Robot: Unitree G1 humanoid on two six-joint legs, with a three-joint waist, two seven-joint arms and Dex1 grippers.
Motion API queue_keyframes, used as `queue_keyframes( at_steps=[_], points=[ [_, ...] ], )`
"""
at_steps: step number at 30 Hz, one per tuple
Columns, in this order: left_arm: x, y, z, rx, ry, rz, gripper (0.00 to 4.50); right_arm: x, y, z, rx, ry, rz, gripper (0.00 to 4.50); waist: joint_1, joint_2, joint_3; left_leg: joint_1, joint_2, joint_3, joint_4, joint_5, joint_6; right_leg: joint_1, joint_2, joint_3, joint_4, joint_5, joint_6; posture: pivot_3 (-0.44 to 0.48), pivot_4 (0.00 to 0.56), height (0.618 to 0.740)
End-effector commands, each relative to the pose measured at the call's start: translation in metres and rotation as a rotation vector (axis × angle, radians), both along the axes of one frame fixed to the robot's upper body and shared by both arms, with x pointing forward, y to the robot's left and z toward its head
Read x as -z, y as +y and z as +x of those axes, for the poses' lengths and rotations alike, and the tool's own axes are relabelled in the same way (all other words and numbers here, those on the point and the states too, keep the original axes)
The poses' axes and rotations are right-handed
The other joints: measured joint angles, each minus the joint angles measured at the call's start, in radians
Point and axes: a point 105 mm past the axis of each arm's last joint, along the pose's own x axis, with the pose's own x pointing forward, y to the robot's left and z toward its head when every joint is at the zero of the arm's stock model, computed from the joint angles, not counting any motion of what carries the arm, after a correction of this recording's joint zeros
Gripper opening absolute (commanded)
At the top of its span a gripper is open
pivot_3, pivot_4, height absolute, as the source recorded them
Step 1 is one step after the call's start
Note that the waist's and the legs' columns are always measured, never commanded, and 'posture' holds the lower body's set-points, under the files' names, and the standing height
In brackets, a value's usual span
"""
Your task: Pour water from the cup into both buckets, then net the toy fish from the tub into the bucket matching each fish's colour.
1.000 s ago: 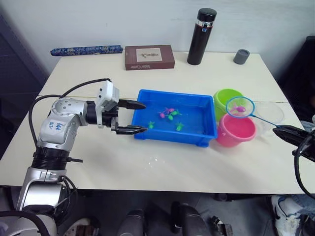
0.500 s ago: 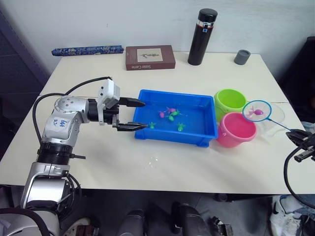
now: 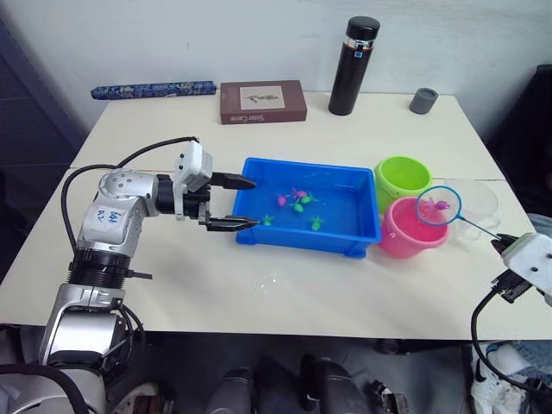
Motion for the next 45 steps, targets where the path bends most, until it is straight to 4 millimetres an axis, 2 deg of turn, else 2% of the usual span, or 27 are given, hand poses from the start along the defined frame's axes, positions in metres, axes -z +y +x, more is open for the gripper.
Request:
queue_keyframes(
  at_steps=[1,14,32,45],
  points=[
    [-0.011,-0.004,-0.002,0.019,-0.05,-0.009,4.43,-0.012,0.0,0.002,-0.034,-0.095,-0.17,0.0,0.0,0.0,0.0,0.0,0.0,0.0,0.0,0.0,0.0,0.0,0.0,0.0,0.0,0.0,0.0,0.0,0.15,0.74],
    [-0.01,-0.006,-0.004,0.025,-0.05,-0.015,4.43,-0.015,-0.004,0.002,-0.112,-0.206,-0.537,0.0,-0.001,0.0,0.0,0.001,0.0,0.001,0.0,0.001,-0.001,0.0,0.0,0.001,0.001,0.0,0.0,0.0,0.15,0.74],
    [-0.009,-0.006,-0.005,0.021,-0.048,-0.024,4.43,-0.009,-0.004,-0.009,-0.112,-0.403,-0.805,0.0,-0.003,0.0,0.0,0.003,0.0,0.002,0.0,0.001,-0.002,0.0,0.0,0.002,0.003,0.0,-0.001,0.0,0.15,0.74],
    [-0.009,-0.004,-0.008,0.005,-0.048,-0.027,4.43,-0.002,-0.015,-0.016,-0.1,-0.471,-0.924,0.0,-0.004,0.0,0.0,0.004,0.0,0.003,-0.001,0.002,-0.003,0.001,0.001,0.004,0.003,-0.001,-0.001,0.0,0.15,0.74]
  ],
)
